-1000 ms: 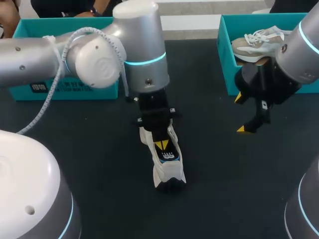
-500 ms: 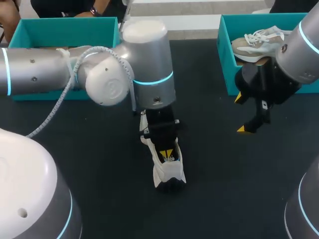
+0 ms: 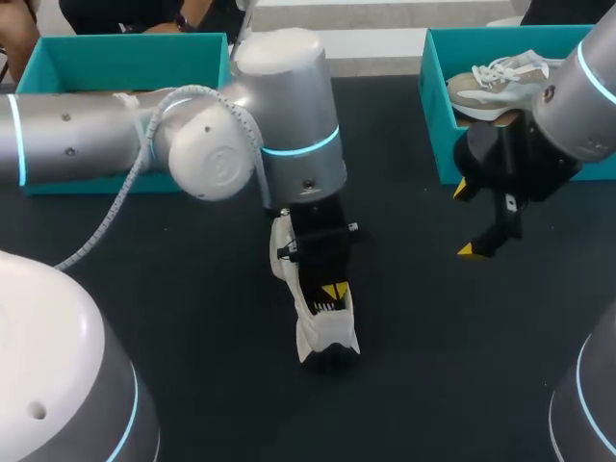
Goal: Take the shoe out of the shoebox, open the shoe tongue, remove and reinsert the insole, then place the shoe into the shoebox
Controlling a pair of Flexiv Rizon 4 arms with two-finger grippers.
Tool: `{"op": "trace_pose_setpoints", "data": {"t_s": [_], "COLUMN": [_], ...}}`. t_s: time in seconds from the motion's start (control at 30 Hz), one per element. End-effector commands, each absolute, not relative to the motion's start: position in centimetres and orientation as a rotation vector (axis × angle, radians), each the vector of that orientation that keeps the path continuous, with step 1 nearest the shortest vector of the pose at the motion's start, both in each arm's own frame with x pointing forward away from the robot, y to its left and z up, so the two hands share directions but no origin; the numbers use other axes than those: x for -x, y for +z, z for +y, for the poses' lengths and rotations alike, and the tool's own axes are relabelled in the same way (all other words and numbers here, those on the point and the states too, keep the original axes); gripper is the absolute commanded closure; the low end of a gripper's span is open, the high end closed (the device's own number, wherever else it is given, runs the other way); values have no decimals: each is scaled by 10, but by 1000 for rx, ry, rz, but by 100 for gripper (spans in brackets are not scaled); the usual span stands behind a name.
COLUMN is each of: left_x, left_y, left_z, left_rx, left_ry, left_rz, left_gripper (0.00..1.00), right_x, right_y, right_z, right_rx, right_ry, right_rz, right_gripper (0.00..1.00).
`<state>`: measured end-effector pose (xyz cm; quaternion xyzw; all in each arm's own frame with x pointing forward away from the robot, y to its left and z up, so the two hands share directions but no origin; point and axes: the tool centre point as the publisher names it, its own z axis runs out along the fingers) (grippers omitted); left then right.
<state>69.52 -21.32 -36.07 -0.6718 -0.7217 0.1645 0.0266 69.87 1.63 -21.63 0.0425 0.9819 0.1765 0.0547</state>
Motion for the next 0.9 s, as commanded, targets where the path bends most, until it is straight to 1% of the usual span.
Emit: {"op": "trace_pose_setpoints", "data": {"t_s": [0.03, 0.3, 0.53, 0.63, 0.8, 0.9], "left_x": [-681, -662, -659, -661, -671, -679], "left_y": [-362, -391, -408, -400, -366, -355], "left_z": [-205, -215, -215, -209, -200, -200], "left_rx": [2100, 2143, 2121, 2123, 2174, 2192], "left_ry": [550, 606, 598, 594, 678, 706], "left_rz": [-2238, -2209, -2186, -2186, -2236, -2271], "left_gripper": [100, 100, 100, 100, 100, 100], "right_x": [-698, -698, -698, -698, -698, -698], "right_y": [-218, -218, -218, -218, -218, -218], "right_z": [17, 17, 17, 17, 17, 17], "right_rx": [-130, -130, -130, -130, -130, -130], "right_ry": [535, 535, 535, 535, 535, 535], "right_rz": [2981, 2981, 2981, 2981, 2981, 2981], "right_gripper": [0, 0, 0, 0, 0, 0]}}
